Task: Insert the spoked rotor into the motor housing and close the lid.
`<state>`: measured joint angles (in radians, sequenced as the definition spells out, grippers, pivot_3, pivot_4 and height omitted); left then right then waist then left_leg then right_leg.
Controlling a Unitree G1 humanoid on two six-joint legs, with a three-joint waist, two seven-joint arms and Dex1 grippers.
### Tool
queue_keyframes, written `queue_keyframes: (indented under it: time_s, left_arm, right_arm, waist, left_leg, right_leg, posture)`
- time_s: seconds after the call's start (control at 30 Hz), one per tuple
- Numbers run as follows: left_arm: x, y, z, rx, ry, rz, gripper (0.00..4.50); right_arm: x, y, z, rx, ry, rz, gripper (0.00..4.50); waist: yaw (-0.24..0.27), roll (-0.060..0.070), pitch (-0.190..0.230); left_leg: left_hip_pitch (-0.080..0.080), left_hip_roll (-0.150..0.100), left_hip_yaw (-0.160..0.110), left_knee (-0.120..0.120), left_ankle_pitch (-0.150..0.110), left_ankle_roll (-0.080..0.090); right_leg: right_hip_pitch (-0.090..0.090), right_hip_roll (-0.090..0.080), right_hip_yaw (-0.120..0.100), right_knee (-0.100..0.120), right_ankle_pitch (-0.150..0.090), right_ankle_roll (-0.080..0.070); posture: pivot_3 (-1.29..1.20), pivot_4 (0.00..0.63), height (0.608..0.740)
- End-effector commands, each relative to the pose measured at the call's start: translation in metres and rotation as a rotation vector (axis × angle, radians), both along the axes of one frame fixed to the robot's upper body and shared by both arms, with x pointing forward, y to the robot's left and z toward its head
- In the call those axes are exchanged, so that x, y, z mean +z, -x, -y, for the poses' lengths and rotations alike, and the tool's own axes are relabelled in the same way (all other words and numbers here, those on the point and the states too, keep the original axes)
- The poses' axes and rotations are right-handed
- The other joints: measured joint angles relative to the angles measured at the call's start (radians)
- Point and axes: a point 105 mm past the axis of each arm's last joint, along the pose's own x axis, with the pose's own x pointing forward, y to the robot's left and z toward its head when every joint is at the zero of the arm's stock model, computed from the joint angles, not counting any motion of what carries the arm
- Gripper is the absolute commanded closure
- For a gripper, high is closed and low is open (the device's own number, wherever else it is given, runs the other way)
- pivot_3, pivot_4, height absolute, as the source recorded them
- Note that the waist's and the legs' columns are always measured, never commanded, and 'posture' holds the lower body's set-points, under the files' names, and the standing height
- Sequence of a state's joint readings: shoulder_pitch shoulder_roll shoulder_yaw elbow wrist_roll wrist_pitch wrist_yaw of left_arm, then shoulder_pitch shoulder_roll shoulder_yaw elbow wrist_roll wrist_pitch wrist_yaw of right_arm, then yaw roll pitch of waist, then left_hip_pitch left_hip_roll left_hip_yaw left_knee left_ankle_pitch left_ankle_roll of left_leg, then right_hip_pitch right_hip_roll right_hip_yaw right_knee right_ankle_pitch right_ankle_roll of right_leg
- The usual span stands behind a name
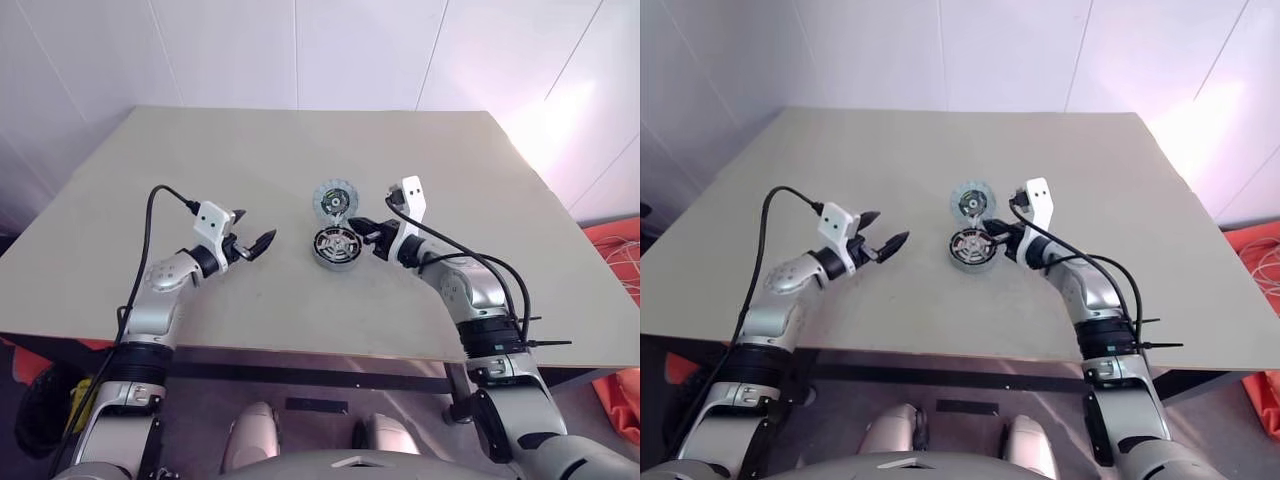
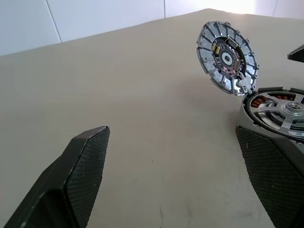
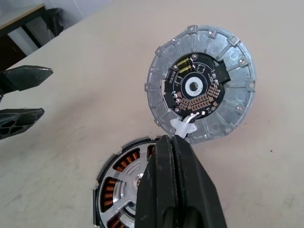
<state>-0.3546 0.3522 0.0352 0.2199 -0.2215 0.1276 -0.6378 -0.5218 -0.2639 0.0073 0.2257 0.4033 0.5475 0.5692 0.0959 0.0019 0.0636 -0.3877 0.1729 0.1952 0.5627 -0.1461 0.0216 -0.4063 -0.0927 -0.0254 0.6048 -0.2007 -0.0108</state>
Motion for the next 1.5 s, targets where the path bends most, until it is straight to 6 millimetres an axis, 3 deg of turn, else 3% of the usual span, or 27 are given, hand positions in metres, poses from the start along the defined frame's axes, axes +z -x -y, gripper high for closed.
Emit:
queue_keyframes:
  time_s: [0.03,0.3,0.53,0.63,0.77,1.0,1.07,1.2,1.4,1.5]
  left_arm:
    - [0.016,-0.002,0.005,-0.015,0.004,0.062,0.0]
    - [0.017,-0.003,0.012,-0.031,0.014,0.062,0.0]
    - [0.017,-0.003,0.013,-0.032,0.014,0.064,0.0]
    - [0.018,-0.003,0.011,-0.026,0.014,0.067,0.0]
    - [0.018,-0.004,0.009,-0.021,0.013,0.067,0.0]
    - [0.017,-0.004,0.011,-0.021,0.016,0.066,0.0]
    - [0.017,-0.004,0.012,-0.023,0.017,0.066,0.0]
    - [0.018,-0.004,0.012,-0.024,0.019,0.066,0.0]
    - [0.018,-0.003,0.01,-0.018,0.016,0.068,0.0]
    - [0.017,-0.002,0.01,-0.018,0.015,0.067,0.0]
  right_arm:
    - [0.024,0.0,-0.014,0.066,0.02,0.087,4.48]
    - [0.005,0.009,-0.03,0.168,0.13,0.05,4.48]
    - [-0.026,0.012,-0.036,0.165,0.178,-0.03,4.48]
    - [-0.03,0.013,-0.036,0.163,0.178,-0.039,4.48]
    - [-0.023,0.012,-0.036,0.163,0.155,-0.028,4.48]
    - [0.022,0.002,-0.042,0.167,0.044,0.051,4.48]
    - [0.025,-0.002,-0.042,0.158,0.042,0.054,4.48]
    - [0.007,-0.01,-0.039,0.125,0.072,0.015,4.48]
    - [-0.028,-0.007,-0.034,0.108,0.101,-0.063,4.48]
    - [-0.033,-0.006,-0.031,0.102,0.109,-0.062,4.48]
  waist:
    - [0.0,0.0,0.0]
    - [0.0,0.0,0.0]
    - [-0.001,0.0,0.0]
    - [-0.001,-0.001,0.0]
    - [-0.001,-0.001,0.0]
    - [-0.002,-0.001,0.0]
    - [-0.003,-0.001,0.0]
    - [-0.002,-0.001,-0.001]
    - [-0.001,-0.001,-0.001]
    - [-0.001,-0.002,-0.001]
  left_leg:
    - [0.0,0.0,0.0,0.0,0.0,0.0]
    - [0.0,0.0,0.0,0.001,0.0,0.0]
    - [0.0,0.0,0.0,0.001,0.0,0.0]
    - [0.002,0.0,0.0,0.001,0.0,0.0]
    - [0.002,0.0,0.0,0.001,0.0,0.0]
    - [0.002,0.0,0.0,0.001,0.0,0.0]
    - [0.002,0.0,0.0,0.001,0.0,0.0]
    - [0.002,0.001,0.0,0.001,0.0,0.0]
    - [0.001,0.0,0.0,0.001,0.0,0.0]
    - [0.002,0.0,0.0,0.001,0.0,0.0]
  right_leg:
    - [0.0,0.0,0.0,0.0,0.0,0.0]
    - [0.0,0.0,0.0,0.0,0.0,0.001]
    - [0.001,0.0,0.0,0.0,0.0,0.001]
    - [0.001,0.0,0.0,0.0,0.0,0.001]
    - [0.002,0.0,0.0,0.0,-0.001,0.001]
    - [0.002,0.0,0.0,0.0,0.0,0.001]
    - [0.001,0.0,0.0,0.001,0.0,0.001]
    - [0.001,0.0,0.0,0.001,0.0,0.0]
    - [0.001,0.0,0.0,0.001,0.002,-0.004]
    - [0.002,0.0,0.0,0.001,0.002,-0.003]
  posture:
    - [0.0,0.0,0.74]
    - [0.0,0.0,0.74]
    - [0.0,0.0,0.74]
    - [0.0,0.0,0.74]
    - [0.0,0.0,0.74]
    - [0.0,0.0,0.74]
    - [0.0,0.0,0.74]
    - [0.0,0.0,0.74]
    - [0.0,0.0,0.74]
    - [0.0,0.0,0.74]
